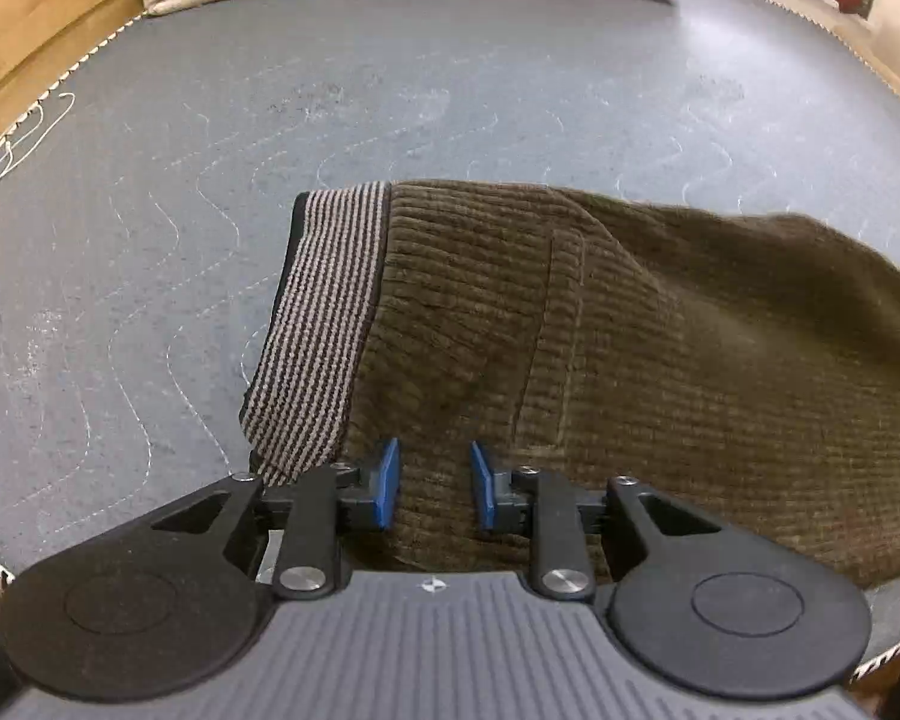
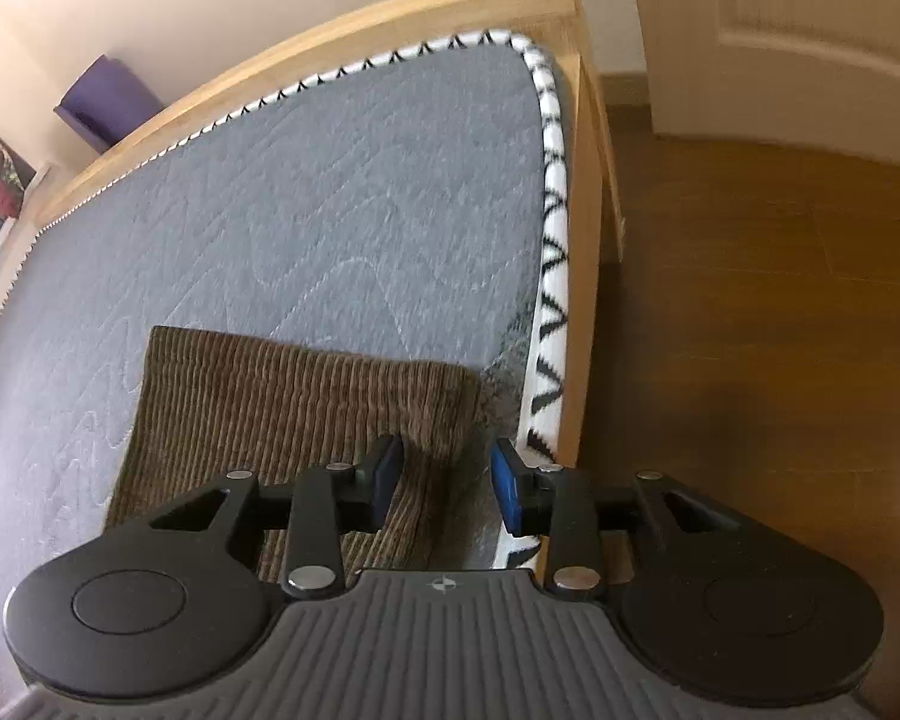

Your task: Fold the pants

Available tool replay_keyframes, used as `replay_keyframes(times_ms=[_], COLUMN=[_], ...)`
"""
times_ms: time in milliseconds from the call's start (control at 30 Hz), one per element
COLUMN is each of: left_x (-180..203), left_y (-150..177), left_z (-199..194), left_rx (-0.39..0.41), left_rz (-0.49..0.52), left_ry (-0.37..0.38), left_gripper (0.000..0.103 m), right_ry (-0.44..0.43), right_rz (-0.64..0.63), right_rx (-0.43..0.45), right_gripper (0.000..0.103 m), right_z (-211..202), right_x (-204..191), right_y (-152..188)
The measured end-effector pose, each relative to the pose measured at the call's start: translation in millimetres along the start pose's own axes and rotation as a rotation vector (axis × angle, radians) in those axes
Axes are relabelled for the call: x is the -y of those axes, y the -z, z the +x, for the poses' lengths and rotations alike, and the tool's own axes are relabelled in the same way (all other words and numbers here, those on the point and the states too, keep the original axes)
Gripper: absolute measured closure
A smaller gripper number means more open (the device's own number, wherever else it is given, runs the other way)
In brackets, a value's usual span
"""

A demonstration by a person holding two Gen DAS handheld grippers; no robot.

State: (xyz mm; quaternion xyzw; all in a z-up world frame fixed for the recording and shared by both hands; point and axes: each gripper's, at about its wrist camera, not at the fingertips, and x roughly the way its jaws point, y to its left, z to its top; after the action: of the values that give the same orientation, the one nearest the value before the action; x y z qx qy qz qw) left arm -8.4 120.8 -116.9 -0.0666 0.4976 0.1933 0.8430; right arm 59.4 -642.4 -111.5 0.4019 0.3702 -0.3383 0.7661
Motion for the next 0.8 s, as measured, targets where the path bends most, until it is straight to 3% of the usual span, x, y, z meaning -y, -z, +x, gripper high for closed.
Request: replay_keyframes(times_ms=[133,233,367,400,433,500,667,733,800], left_x=[9,13,10,10,11,12,10,8,7], left_y=[1,1,-1,-1,-1,-1,-2,-2,-2], left_z=[-4,-4,-1,0,1,2,1,1,1], left_rx=[0.015,0.011,0.012,0.011,0.010,0.009,0.006,0.006,0.007], left_rz=[0.033,0.037,0.045,0.045,0.046,0.048,0.042,0.041,0.043], left_ry=[-0.012,-0.015,-0.018,-0.019,-0.020,-0.021,-0.017,-0.013,-0.010], left_gripper=[0.073,0.073,0.073,0.073,0.073,0.073,0.073,0.073,0.073], right_ry=[-0.037,-0.039,-0.020,-0.019,-0.018,-0.028,-0.048,-0.078,-0.122], right_rz=[0.040,0.004,-0.050,-0.060,-0.070,-0.101,-0.168,-0.210,-0.332], right_rx=[-0.032,-0.026,-0.017,-0.012,-0.002,0.023,0.101,0.161,0.252], right_gripper=[0.060,0.053,0.051,0.053,0.071,0.084,0.088,0.088,0.088], right_z=[7,13,16,17,17,16,-3,-21,-48], right_x=[4,0,-7,-9,-11,-17,-34,-48,-74], right_y=[-2,-3,-3,-3,-3,-3,0,6,21])
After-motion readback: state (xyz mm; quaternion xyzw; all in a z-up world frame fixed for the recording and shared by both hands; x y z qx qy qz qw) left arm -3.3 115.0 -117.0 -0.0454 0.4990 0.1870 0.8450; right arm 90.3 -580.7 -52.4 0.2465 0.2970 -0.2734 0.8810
